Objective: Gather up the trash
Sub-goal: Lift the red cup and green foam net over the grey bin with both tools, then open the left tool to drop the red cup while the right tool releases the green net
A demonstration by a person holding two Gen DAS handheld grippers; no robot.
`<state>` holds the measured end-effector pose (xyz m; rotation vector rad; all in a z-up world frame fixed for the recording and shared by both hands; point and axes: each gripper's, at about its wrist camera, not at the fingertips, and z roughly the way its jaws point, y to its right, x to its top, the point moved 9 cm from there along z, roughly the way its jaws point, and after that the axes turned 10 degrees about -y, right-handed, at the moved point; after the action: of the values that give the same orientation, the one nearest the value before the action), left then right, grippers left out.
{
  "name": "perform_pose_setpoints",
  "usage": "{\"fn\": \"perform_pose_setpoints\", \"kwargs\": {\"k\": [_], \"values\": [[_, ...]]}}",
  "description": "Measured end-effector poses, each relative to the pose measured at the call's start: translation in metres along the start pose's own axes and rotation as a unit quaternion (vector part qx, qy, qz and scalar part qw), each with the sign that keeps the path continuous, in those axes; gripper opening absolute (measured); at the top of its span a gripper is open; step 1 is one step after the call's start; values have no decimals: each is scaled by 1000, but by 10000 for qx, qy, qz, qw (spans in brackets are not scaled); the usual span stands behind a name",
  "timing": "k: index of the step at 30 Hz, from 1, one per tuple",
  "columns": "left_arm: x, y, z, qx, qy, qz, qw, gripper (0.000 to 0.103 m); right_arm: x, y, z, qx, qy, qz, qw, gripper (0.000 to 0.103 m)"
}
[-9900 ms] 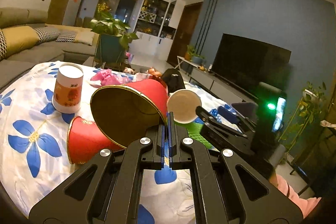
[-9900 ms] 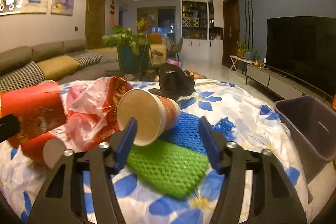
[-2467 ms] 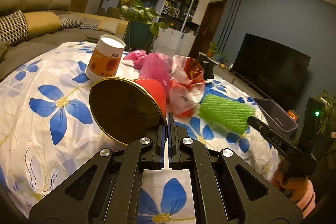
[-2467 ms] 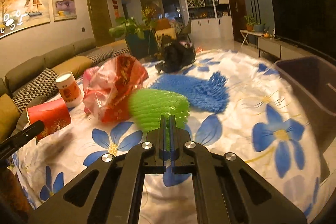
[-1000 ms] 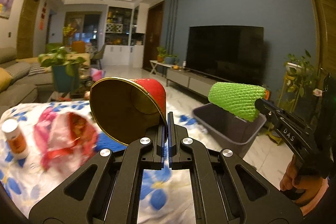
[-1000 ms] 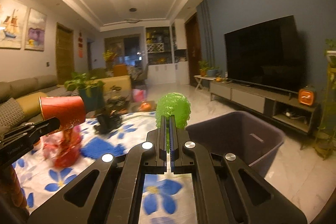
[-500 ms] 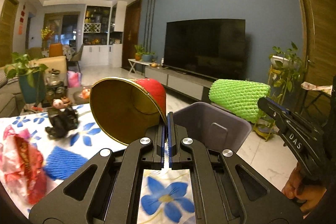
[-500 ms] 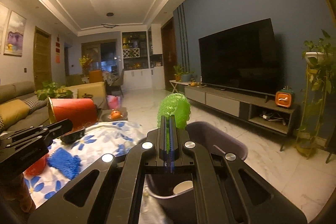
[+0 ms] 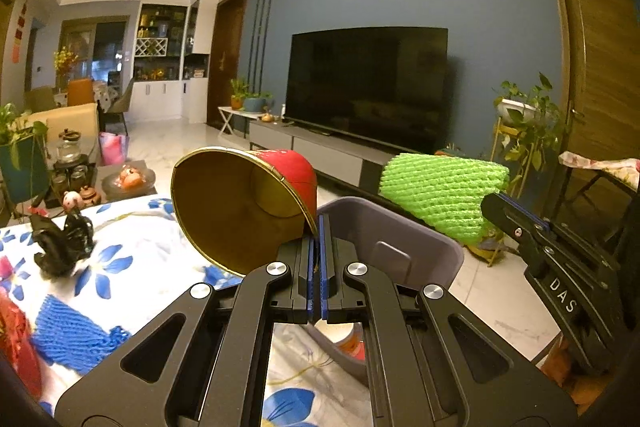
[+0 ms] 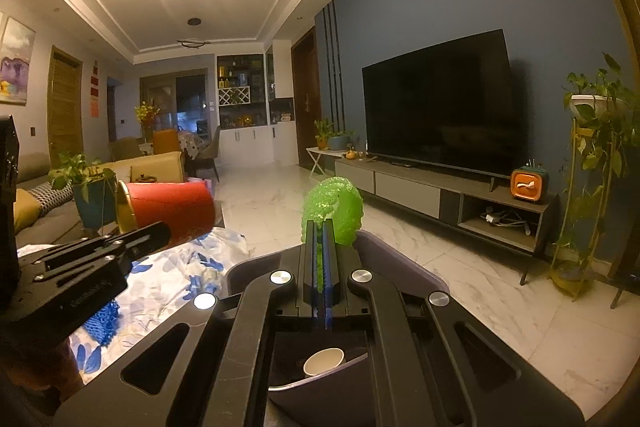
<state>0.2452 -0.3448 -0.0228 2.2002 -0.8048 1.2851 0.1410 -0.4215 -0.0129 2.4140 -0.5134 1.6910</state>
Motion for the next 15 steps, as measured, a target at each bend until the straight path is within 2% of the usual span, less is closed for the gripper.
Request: {"fn": "perform_pose_setpoints", "kwargs": {"k": [15], "values": [[-4, 15, 32, -200, -184, 89, 9996, 1, 1, -5, 6, -44, -47, 16, 10000, 3]]}}
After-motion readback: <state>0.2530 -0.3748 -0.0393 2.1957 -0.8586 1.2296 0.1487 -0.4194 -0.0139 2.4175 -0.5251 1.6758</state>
